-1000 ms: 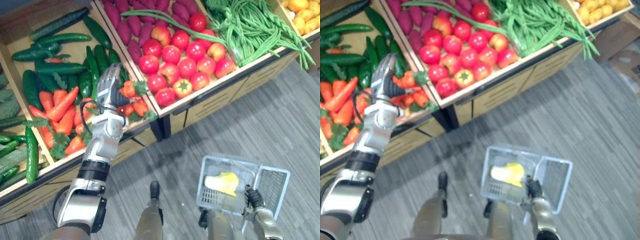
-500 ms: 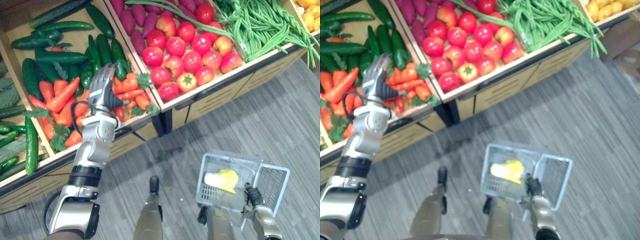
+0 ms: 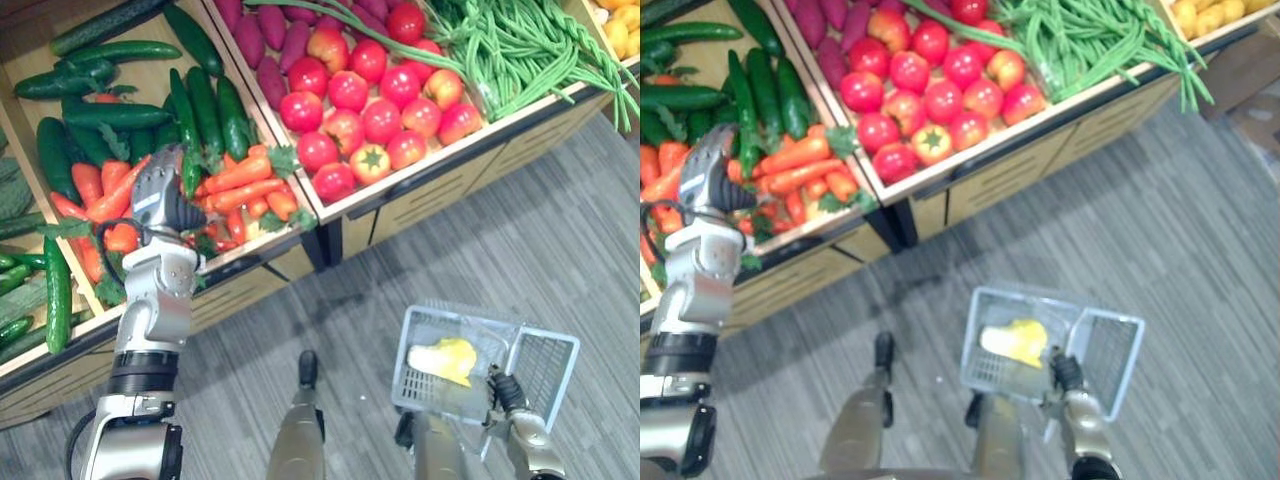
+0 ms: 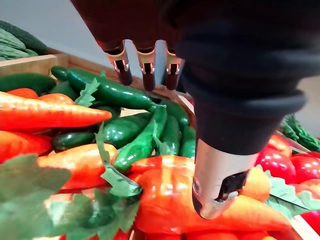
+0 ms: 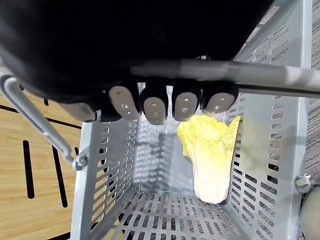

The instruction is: Pick vegetable in the basket

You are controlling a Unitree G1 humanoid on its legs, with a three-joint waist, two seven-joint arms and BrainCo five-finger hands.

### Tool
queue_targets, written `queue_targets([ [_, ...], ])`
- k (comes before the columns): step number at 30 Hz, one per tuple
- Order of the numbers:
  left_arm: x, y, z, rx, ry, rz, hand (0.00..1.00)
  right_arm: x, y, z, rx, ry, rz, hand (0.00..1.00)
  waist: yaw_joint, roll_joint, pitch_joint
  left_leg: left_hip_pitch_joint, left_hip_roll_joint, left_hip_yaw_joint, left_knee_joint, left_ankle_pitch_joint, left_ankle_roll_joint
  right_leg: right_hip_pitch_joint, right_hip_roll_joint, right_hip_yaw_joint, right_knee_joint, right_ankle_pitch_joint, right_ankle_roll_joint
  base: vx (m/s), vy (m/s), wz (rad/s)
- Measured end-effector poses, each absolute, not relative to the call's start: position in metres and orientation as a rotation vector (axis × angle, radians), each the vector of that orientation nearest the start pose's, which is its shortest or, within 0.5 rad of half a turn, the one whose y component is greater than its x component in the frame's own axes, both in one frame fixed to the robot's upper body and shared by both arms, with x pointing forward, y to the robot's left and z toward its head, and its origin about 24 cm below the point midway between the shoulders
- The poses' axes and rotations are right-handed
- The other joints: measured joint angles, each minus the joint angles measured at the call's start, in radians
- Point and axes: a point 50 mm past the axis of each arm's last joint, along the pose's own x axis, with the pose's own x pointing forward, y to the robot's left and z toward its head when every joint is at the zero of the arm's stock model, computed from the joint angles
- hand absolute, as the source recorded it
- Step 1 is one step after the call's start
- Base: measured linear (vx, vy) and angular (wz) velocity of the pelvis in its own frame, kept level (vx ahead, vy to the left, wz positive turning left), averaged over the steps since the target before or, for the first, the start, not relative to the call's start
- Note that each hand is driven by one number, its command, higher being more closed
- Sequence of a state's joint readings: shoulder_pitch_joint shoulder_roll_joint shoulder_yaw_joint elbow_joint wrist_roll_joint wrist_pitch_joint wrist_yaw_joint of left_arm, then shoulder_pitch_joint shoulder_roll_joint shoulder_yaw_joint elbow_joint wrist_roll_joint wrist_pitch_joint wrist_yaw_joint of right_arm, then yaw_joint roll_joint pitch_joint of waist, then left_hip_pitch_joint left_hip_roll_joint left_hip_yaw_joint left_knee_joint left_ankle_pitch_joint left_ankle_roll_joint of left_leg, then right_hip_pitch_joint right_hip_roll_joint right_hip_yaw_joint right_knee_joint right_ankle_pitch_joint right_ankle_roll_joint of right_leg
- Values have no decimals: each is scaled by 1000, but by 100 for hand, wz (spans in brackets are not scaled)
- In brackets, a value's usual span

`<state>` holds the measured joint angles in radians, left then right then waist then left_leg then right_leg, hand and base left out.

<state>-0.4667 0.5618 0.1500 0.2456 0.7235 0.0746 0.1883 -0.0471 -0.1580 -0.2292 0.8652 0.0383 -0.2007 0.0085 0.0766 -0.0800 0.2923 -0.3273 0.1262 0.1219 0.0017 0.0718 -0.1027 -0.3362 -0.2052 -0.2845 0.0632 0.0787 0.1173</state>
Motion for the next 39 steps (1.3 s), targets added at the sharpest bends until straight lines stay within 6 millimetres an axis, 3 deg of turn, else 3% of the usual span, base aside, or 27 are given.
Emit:
queue_targets([
  [8,318,293,186,1203,-241,541,0,198,-240,-94,-36,564,-262,100,6,-16,27,-24,1,3,1,0,0,-25,9,7,-8,2,0,8,-4,-2],
  [21,322,297,183,1200,-213,543,0,212,-239,-86,-36,526,-255,100,4,-15,65,-46,2,10,2,-2,-2,-47,20,23,-31,17,-7,8,-15,-4],
  [39,326,274,192,1220,-340,523,0,214,-238,-84,-39,518,-255,100,6,-15,65,-53,5,31,6,-2,-2,-62,24,47,-37,23,-6,1,-5,-2],
])
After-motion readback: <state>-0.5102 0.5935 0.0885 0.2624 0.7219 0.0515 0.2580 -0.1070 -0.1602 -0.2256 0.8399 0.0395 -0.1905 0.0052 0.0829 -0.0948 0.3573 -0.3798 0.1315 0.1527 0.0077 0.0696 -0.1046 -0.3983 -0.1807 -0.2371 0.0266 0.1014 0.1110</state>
